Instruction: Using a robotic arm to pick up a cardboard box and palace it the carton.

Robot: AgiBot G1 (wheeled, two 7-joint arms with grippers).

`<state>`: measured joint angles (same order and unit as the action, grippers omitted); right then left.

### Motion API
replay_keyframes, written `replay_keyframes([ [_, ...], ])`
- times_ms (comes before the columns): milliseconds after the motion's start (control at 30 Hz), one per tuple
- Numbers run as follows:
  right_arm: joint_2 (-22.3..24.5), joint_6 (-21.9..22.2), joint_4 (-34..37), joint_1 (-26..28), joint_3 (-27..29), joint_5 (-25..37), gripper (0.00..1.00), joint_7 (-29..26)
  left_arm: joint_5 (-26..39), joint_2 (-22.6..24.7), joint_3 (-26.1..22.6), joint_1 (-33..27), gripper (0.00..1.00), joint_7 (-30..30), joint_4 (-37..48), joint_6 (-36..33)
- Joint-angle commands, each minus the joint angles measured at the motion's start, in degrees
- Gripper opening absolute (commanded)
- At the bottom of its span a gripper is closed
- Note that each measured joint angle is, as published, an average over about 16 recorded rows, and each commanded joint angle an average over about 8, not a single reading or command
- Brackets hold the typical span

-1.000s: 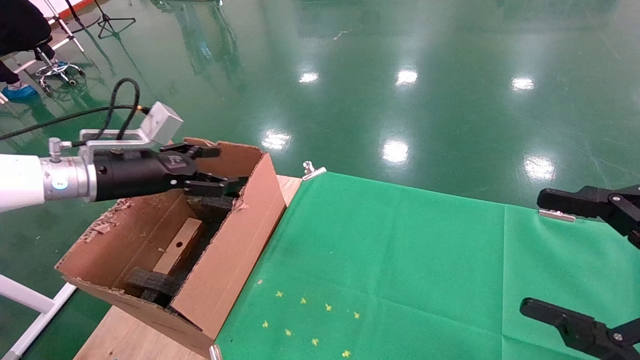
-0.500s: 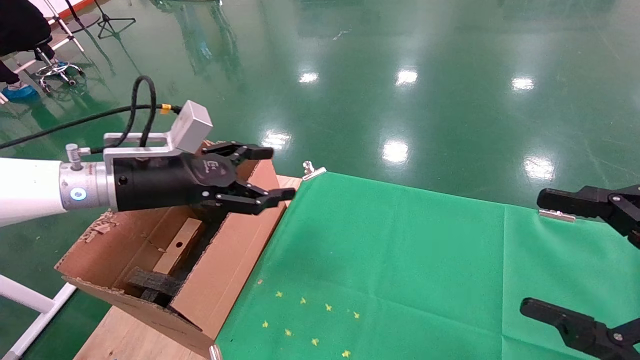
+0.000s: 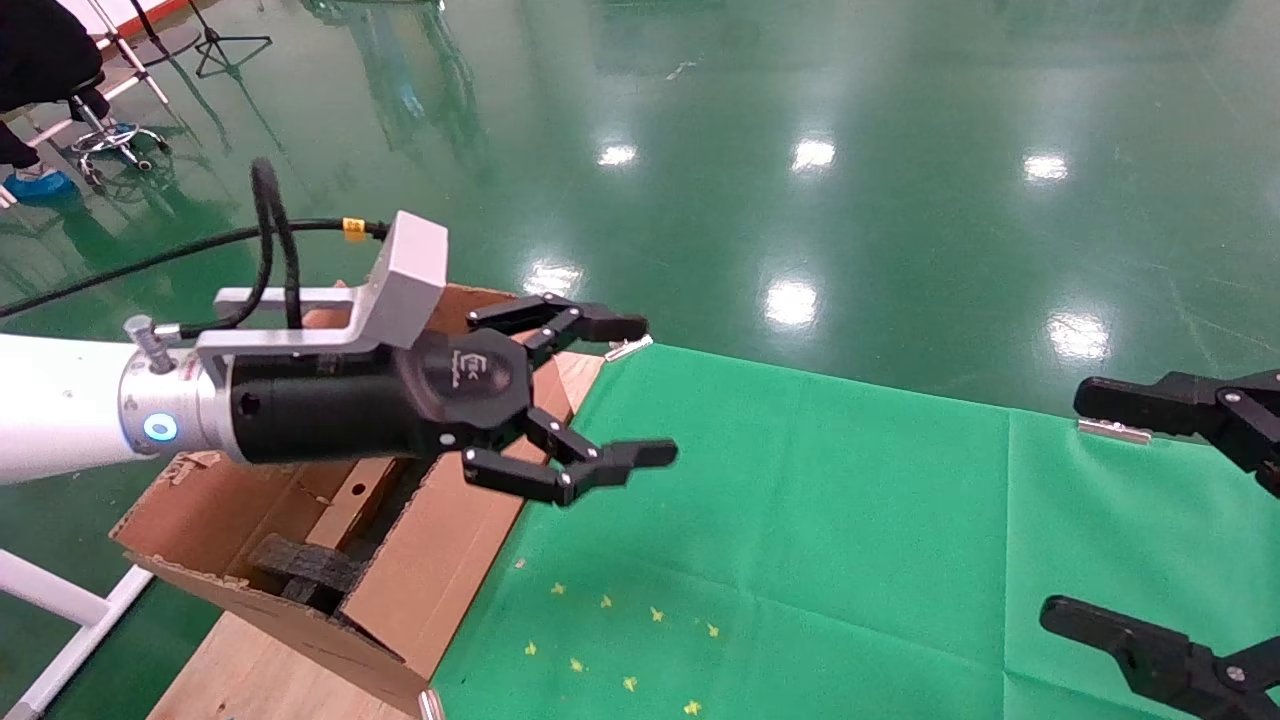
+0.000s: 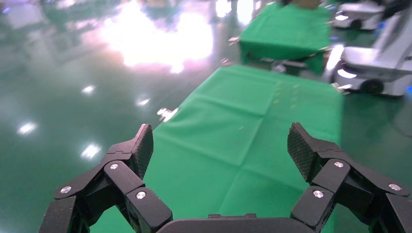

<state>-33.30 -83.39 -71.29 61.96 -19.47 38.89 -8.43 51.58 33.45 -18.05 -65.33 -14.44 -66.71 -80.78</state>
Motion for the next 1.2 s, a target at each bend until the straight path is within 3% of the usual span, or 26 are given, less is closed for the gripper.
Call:
replay_keyframes([
  [33,0.0,0.0,0.0,0.0,0.0,0.0,1.0,0.0,-1.3,0.2,0.3,0.5,1.0,0.5,-0.9,-0.7],
  [533,0.0,0.0,0.0,0.0,0.0,0.0,1.0,0.0,-10.2,1.6,2.1,3.9,1.0,3.8,-7.2,-5.2],
  [1200,0.0,0.0,0.0,0.0,0.0,0.0,1.0,0.0,-9.9,1.6,2.1,3.9,1.0,3.7,-6.9,-5.0],
])
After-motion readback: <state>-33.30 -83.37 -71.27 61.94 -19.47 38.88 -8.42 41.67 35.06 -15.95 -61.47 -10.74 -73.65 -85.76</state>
